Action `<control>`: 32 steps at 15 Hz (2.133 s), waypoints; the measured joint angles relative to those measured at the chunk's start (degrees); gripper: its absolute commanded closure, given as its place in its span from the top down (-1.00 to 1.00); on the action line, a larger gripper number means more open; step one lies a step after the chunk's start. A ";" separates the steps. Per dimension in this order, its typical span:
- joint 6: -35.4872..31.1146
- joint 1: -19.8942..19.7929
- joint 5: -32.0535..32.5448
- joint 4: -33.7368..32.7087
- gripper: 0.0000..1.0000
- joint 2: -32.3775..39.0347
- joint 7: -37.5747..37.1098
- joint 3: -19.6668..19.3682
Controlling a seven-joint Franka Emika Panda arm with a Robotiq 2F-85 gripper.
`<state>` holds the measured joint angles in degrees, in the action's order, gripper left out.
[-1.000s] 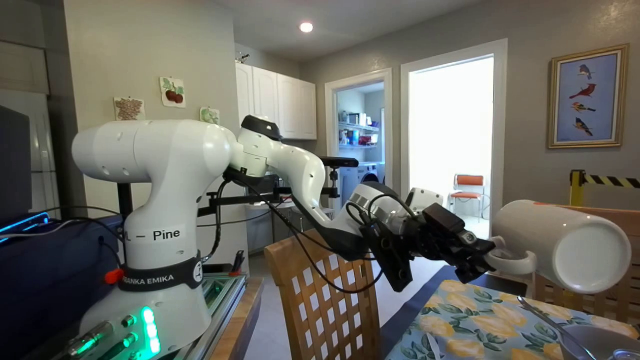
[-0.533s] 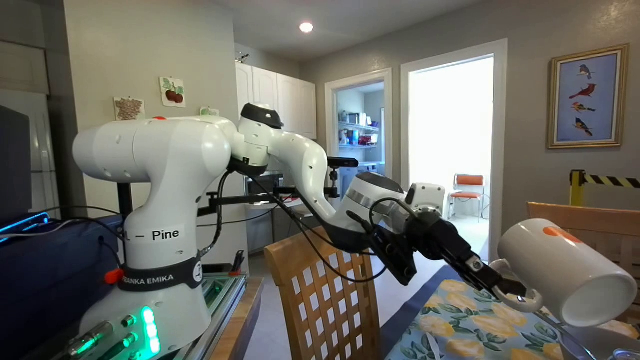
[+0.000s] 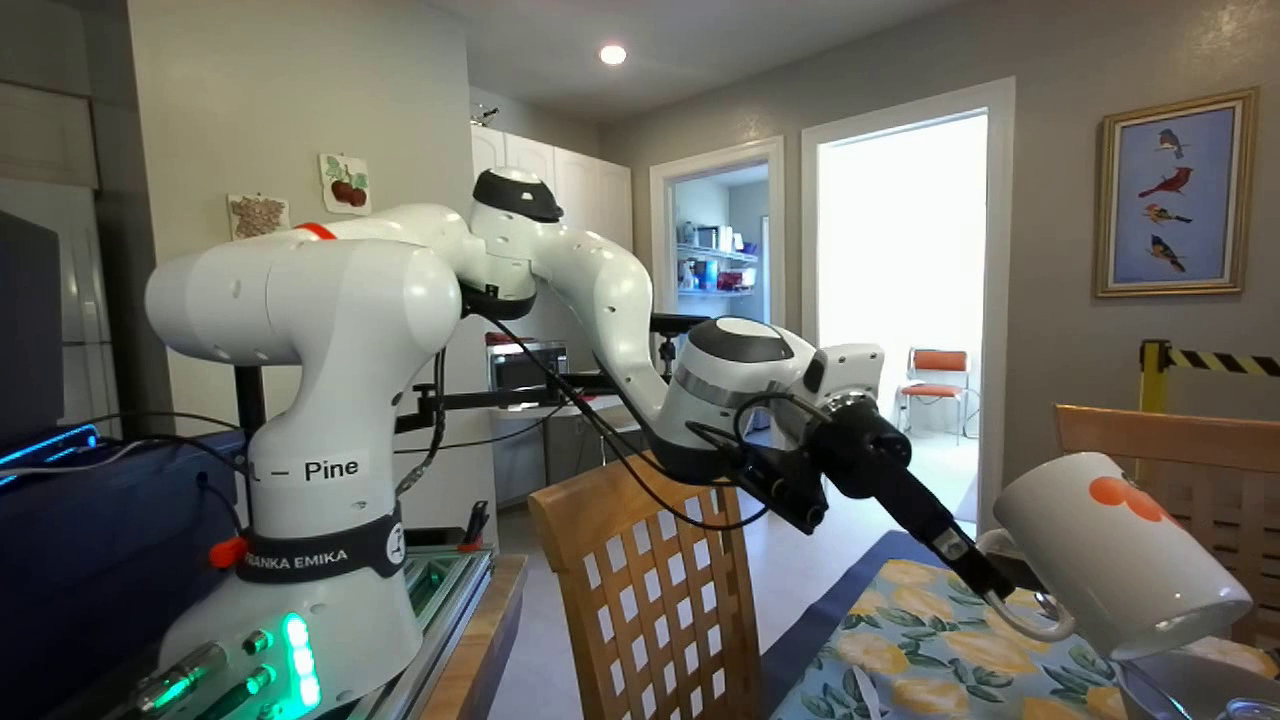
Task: Turn the white and orange mug upside down to take the white knife out.
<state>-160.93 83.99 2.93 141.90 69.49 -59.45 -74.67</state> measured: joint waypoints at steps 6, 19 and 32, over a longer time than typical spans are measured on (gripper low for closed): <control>-3.22 0.64 -4.01 4.27 -0.90 -10.37 9.12 -1.12; -1.21 -1.03 -8.10 6.03 -0.59 -22.52 14.56 1.56; -2.81 -15.02 -8.24 5.71 -0.90 -35.76 22.66 9.47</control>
<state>-163.74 68.97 -5.31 147.62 33.73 -36.79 -65.20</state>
